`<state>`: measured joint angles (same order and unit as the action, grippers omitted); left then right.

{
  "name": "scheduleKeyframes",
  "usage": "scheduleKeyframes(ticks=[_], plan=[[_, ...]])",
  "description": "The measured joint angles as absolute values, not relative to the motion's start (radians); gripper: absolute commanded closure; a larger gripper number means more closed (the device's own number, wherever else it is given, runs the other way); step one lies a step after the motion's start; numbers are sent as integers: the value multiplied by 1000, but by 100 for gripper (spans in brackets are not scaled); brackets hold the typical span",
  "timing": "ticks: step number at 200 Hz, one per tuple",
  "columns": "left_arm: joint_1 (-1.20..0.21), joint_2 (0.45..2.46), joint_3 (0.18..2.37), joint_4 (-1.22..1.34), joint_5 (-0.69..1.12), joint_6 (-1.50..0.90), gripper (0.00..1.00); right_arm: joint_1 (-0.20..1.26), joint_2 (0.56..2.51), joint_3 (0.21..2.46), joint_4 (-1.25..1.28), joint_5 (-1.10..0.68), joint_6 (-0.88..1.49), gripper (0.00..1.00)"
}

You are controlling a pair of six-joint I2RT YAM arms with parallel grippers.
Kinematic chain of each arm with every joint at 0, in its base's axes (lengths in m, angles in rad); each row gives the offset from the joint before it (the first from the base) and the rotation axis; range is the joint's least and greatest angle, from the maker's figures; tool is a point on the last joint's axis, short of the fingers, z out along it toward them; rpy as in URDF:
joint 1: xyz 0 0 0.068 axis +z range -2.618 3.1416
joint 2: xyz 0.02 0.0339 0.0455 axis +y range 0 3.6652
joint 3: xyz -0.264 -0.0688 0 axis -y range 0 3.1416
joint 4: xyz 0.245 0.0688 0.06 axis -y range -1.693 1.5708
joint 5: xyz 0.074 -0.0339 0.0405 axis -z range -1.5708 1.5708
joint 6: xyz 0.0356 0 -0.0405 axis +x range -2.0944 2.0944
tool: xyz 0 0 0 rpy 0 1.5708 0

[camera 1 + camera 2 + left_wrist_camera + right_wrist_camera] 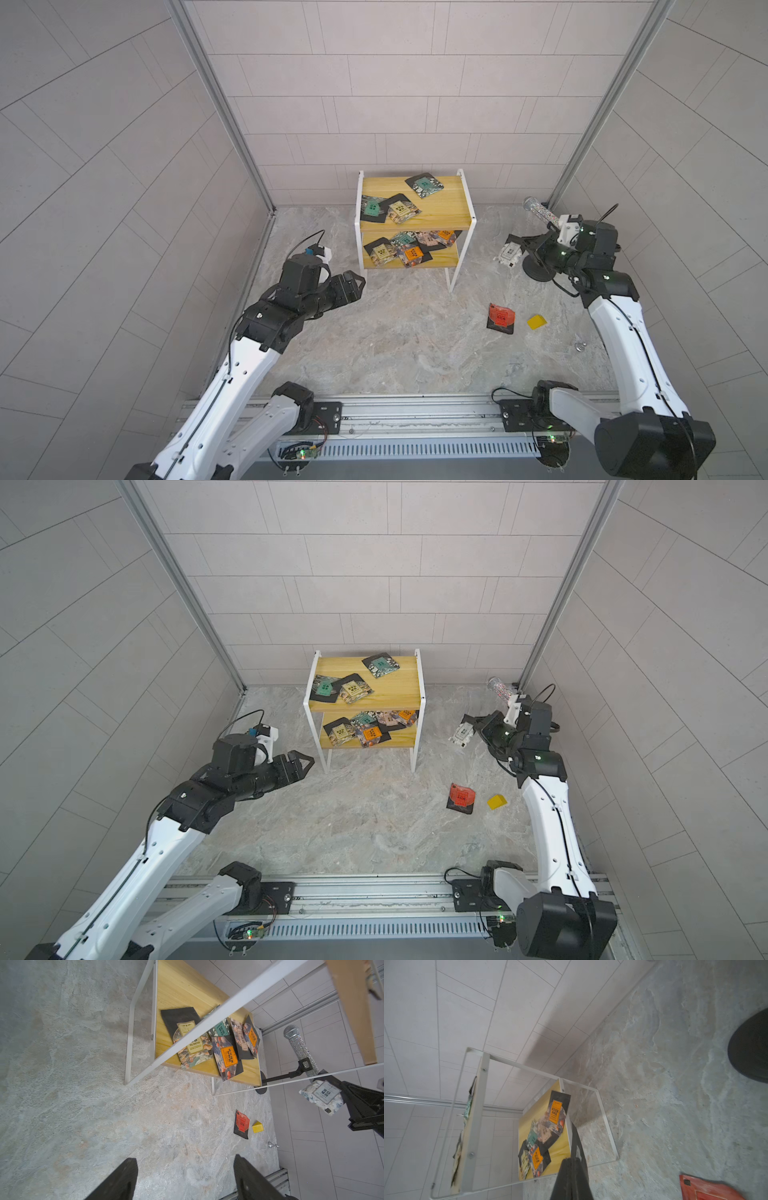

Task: Remove the tea bags from the shelf
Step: Pick up the tea bag from the shelf, then place the tea bag at the center of the board.

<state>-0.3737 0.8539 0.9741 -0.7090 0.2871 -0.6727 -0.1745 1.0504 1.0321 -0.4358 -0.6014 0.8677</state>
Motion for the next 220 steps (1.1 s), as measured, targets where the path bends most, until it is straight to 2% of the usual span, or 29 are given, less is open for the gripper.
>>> scheduleKeyframes(ticks=[32,65,109,170,220], plan=[[-374,834,929,-709,276,-668,20,-110,999,881,-452,-564,845,100],[-374,826,896,-709,267,-667,20,41,995,735,-421,-504,846,100],[-383,823,873,-708,263,-665,20,205,1085,595,-281,-443,886,100],[-390,825,866,-700,257,-665,20,245,1269,581,-109,-436,906,100],[-394,848,863,-685,255,-664,20,258,1363,566,-67,-413,886,100]])
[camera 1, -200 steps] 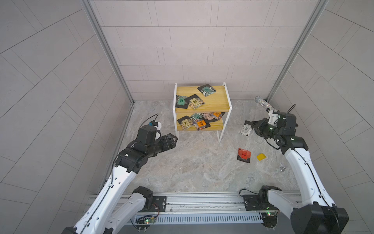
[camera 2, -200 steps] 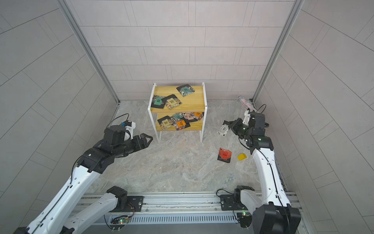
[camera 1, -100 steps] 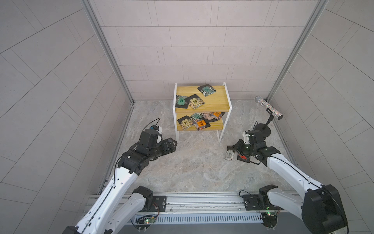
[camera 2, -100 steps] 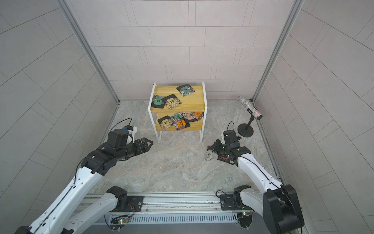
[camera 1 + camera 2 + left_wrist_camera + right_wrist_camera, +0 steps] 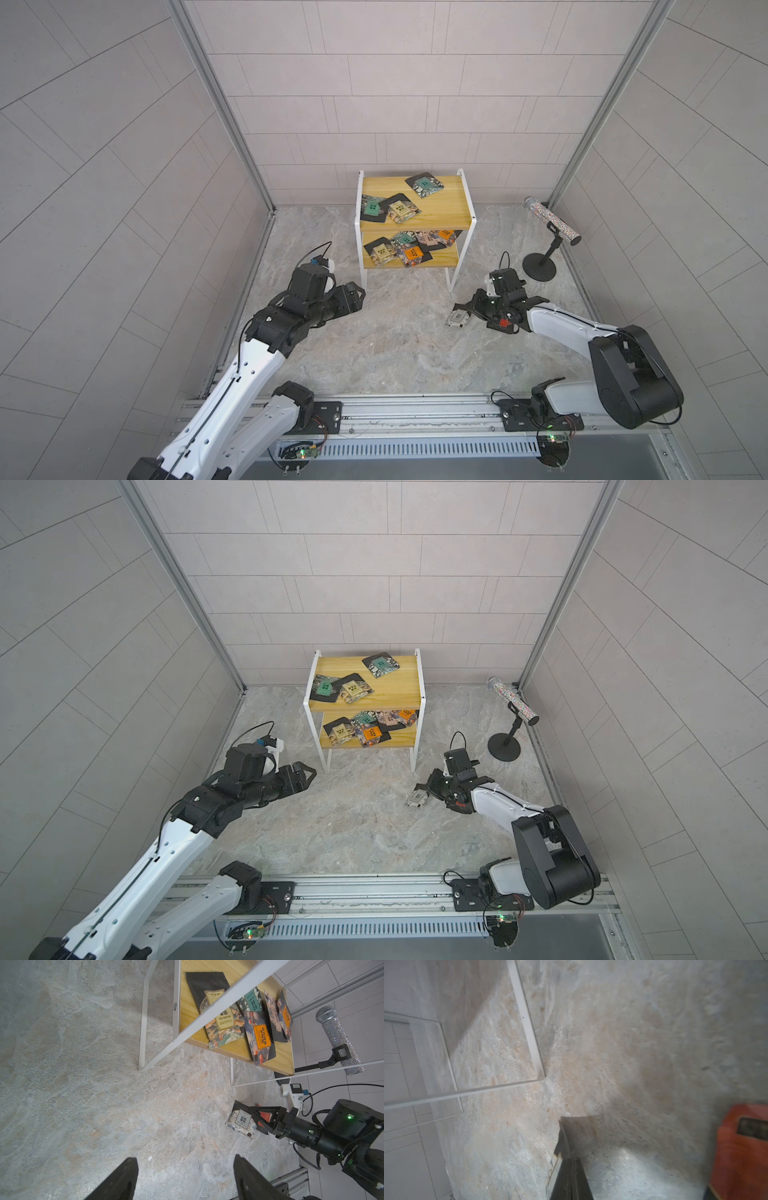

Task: Remove the tea bags from the shelf
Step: Place the tea bag at the center of the board.

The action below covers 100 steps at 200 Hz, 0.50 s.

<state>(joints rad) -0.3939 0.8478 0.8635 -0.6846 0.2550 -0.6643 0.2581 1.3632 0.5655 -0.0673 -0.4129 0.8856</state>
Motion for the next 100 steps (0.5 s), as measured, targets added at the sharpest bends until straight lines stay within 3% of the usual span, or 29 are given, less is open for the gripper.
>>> scheduleKeyframes(ticks=[26,100], plan=[[-395,859,863,-684,253,-662,20,258,1376,564,-68,-388,862,95],[-395,883,863,-668,246,-661,20,259,1360,566,-143,-332,771,62]])
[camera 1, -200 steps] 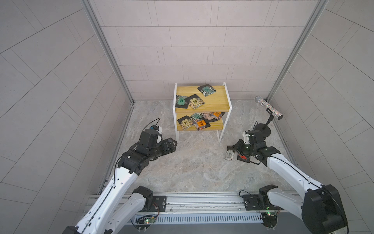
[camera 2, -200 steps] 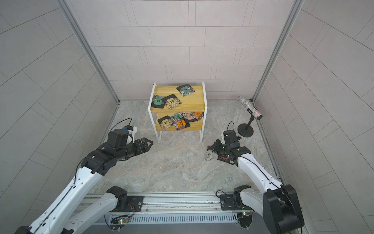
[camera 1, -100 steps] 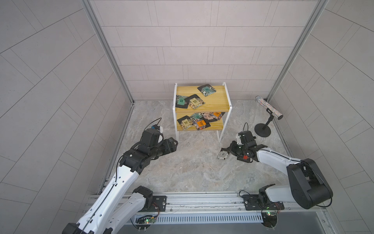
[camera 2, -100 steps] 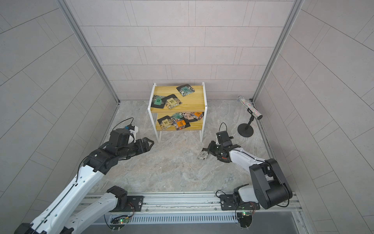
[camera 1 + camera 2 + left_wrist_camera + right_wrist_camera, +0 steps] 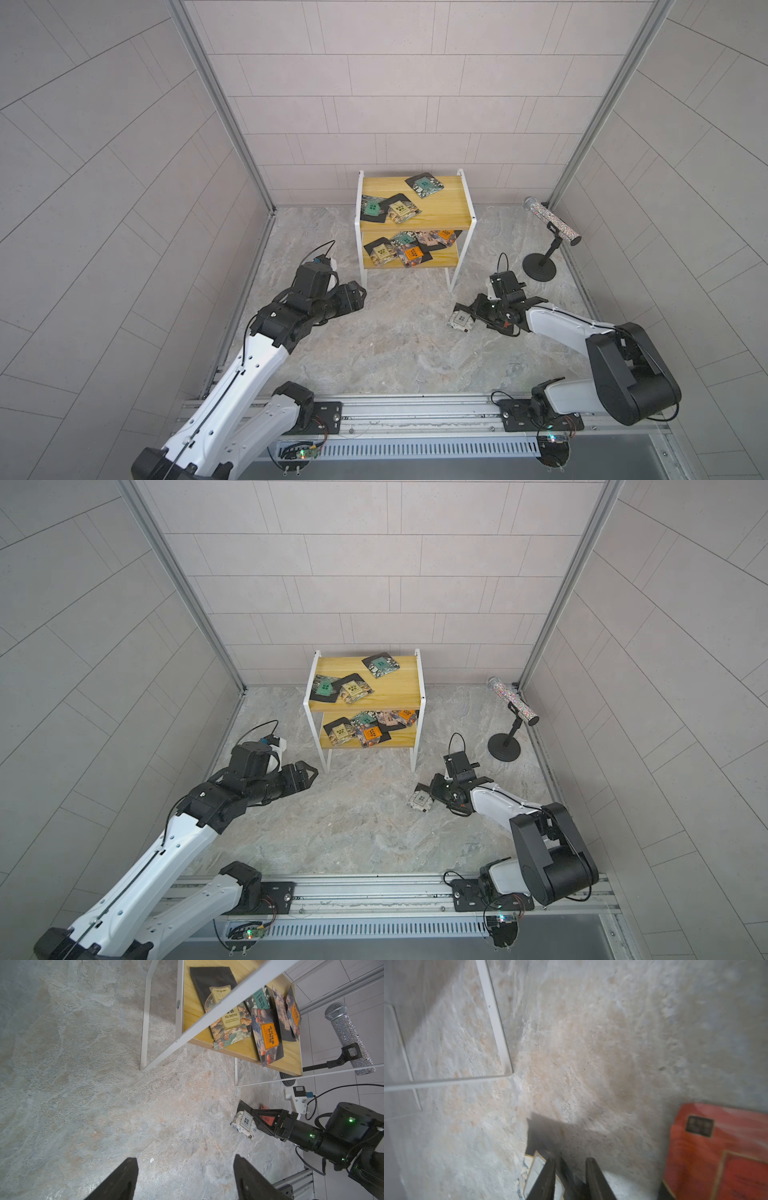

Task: Remove the tea bags from the shelf
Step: Place the tea bag at the center of the board.

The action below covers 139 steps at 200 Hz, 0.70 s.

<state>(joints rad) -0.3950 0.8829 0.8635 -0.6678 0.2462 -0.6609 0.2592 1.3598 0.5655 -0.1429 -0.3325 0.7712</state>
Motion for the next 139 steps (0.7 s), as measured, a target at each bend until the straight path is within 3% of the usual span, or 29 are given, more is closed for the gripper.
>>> scheduleKeyframes(ticks=[49,139], plan=[[-395,892,863,-663,242,-658,20,259,1275,615,-256,-284,714,51],[-395,890,902,-669,236,-653,20,260,1166,713,-434,-257,635,47]])
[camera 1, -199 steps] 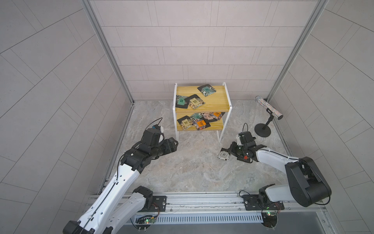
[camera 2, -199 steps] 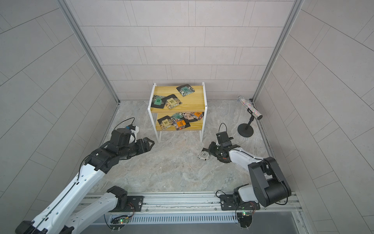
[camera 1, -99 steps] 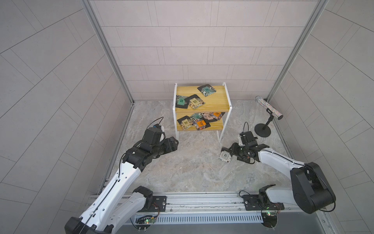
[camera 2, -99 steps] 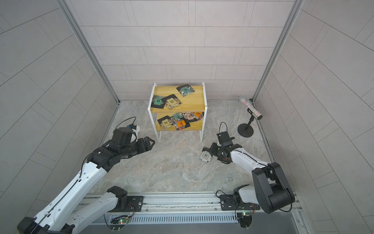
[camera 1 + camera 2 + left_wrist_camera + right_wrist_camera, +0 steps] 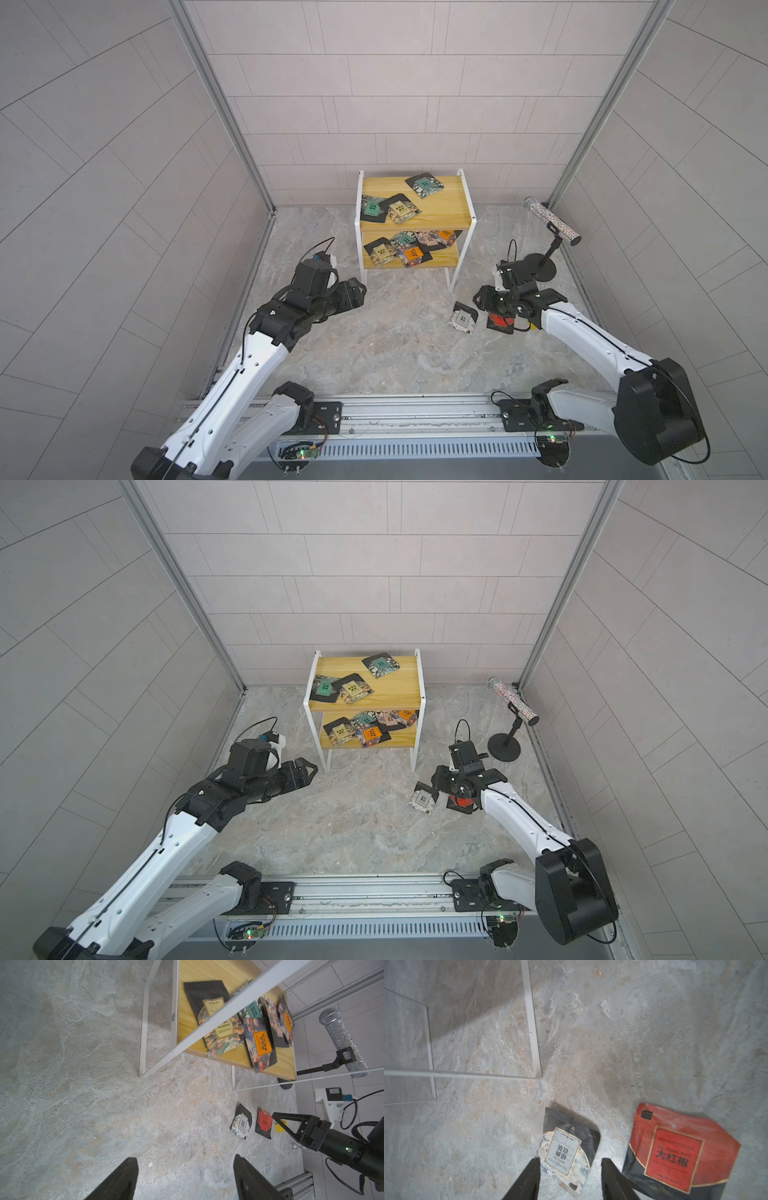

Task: Remove the tea bags from the shelf
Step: Place the tea bag at the center of the board, then pick up the tea bag from the shelf.

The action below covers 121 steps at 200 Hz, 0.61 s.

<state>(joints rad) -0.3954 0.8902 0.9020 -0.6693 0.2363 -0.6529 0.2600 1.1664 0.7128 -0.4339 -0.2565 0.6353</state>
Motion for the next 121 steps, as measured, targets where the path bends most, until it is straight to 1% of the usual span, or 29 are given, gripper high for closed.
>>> scheduleKeyframes(ticks=[39,51,66,99,121], plan=[[-396,889,951,-691,230,-645,20,280,1095,803,-532,-241,594,46],[-398,889,973,-702,224,-641,20,293,1076,838,-561,-234,579,44],[-402,891,1004,-717,220,-637,20,310,1060,880,-595,-227,565,43],[-408,909,1092,-743,210,-631,19,373,1033,988,-668,-200,530,39],[-412,939,1159,-767,204,-630,19,427,1033,1081,-717,-176,506,38]])
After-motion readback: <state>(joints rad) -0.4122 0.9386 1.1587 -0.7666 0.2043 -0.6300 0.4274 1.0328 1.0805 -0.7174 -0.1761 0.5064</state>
